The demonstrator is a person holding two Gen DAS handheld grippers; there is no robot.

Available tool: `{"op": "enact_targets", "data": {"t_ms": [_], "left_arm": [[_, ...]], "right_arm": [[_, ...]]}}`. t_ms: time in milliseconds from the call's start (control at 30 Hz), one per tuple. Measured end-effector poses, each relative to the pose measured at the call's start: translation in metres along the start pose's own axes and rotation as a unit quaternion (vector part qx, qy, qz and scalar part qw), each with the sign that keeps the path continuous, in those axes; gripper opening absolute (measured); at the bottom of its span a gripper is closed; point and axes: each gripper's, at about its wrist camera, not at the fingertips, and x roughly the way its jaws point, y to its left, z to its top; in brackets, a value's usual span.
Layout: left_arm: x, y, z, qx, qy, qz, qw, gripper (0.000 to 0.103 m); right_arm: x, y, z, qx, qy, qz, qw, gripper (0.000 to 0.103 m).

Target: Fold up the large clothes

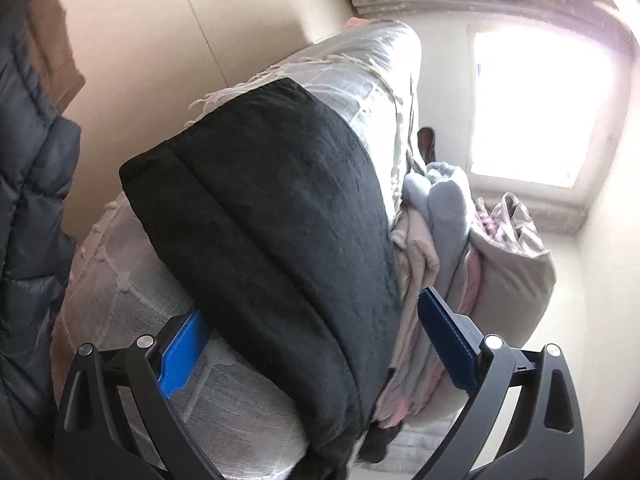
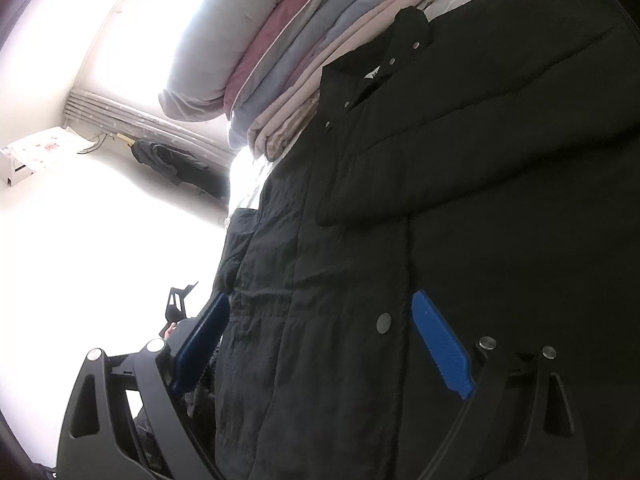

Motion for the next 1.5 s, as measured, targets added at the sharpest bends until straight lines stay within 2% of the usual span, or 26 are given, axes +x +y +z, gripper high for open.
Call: {"op": "enact_targets", "data": {"t_ms": [33,67,100,133,200,367,567,667,833,933,1067,1100,1133,1167,1200,1233,1267,1300,1333,1367,1467,1500], "left_arm": [[-0.004,0.002,-0.002,0.003,-0.001,0.000,1.0000,0.094],[-0.004,0.001,-0.002,0.003,-0.002,0.003,1.0000,0.089],[-0.004,0.001,-0.002,0.005,-0.004,0.009,0.9999,0.078],[-0.005,0.001,-0.003,0.008,-0.004,0.016,0.9998,0.072],[-0.007,0.003,-0.002,0.009,-0.008,0.022,0.9997,0.046],[-0.014,0.005,-0.002,0.022,-0.014,0.016,0.9995,0.022],[-0.031,-0.031,-0.011,0.107,-0.050,0.025,0.9927,0.013],[-0.039,-0.065,-0.026,0.172,-0.068,0.023,0.9824,0.012],[-0.047,-0.130,-0.074,0.274,-0.070,-0.016,0.9590,0.011],[-0.041,-0.171,-0.123,0.343,-0.057,-0.035,0.9370,0.011],[-0.015,-0.220,-0.212,0.448,-0.015,-0.049,0.8925,0.011],[-0.003,-0.231,-0.246,0.484,0.004,-0.052,0.8737,0.011],[0.005,-0.234,-0.267,0.505,0.016,-0.052,0.8615,0.011],[0.019,-0.237,-0.299,0.532,0.039,-0.052,0.8444,0.011],[0.030,-0.236,-0.319,0.547,0.057,-0.051,0.8338,0.011],[0.051,-0.229,-0.356,0.571,0.095,-0.045,0.8141,0.011],[0.062,-0.223,-0.373,0.582,0.115,-0.038,0.8039,0.011],[0.080,-0.212,-0.397,0.597,0.148,-0.024,0.7880,0.015],[0.105,-0.193,-0.425,0.615,0.186,0.010,0.7666,0.019],[0.126,-0.175,-0.446,0.631,0.217,0.047,0.7435,0.029],[0.159,-0.128,-0.484,0.667,0.258,0.122,0.6880,0.033],[0.156,-0.120,-0.491,0.689,0.239,0.128,0.6725,0.035]], "right_arm": [[0.000,0.000,0.000,0.000,-0.001,0.000,1.000,0.089],[0.000,0.000,0.000,0.000,-0.002,0.001,1.000,0.089],[-0.001,-0.001,0.000,0.001,-0.004,0.002,1.000,0.089],[-0.001,-0.001,0.000,0.001,-0.004,0.002,1.000,0.089],[-0.002,-0.001,0.001,0.001,-0.006,0.003,1.000,0.089],[-0.002,-0.002,0.000,0.003,-0.006,0.004,1.000,0.089],[-0.003,-0.001,0.000,0.003,-0.009,0.004,1.000,0.089],[-0.008,0.000,-0.001,0.004,-0.014,0.006,1.000,0.089],[-0.023,-0.001,0.003,0.013,-0.032,0.011,0.999,0.089],[-0.044,-0.003,0.008,0.022,-0.058,0.021,0.998,0.089],[-0.080,-0.012,0.013,0.047,-0.099,0.042,0.993,0.089],[-0.086,-0.015,0.014,0.053,-0.107,0.047,0.992,0.089],[-0.097,-0.019,0.015,0.061,-0.119,0.056,0.989,0.089],[-0.105,-0.022,0.015,0.067,-0.129,0.062,0.987,0.089],[-0.112,-0.025,0.016,0.073,-0.136,0.067,0.986,0.089],[-0.119,-0.028,0.017,0.079,-0.145,0.072,0.984,0.089],[-0.124,-0.032,0.018,0.085,-0.151,0.076,0.982,0.089],[-0.130,-0.036,0.018,0.093,-0.156,0.083,0.980,0.089],[-0.133,-0.039,0.019,0.099,-0.158,0.088,0.979,0.089],[-0.136,-0.042,0.020,0.106,-0.160,0.093,0.977,0.089],[-0.141,-0.048,0.020,0.120,-0.163,0.107,0.973,0.089],[-0.143,-0.049,0.020,0.124,-0.163,0.112,0.972,0.089]]}}
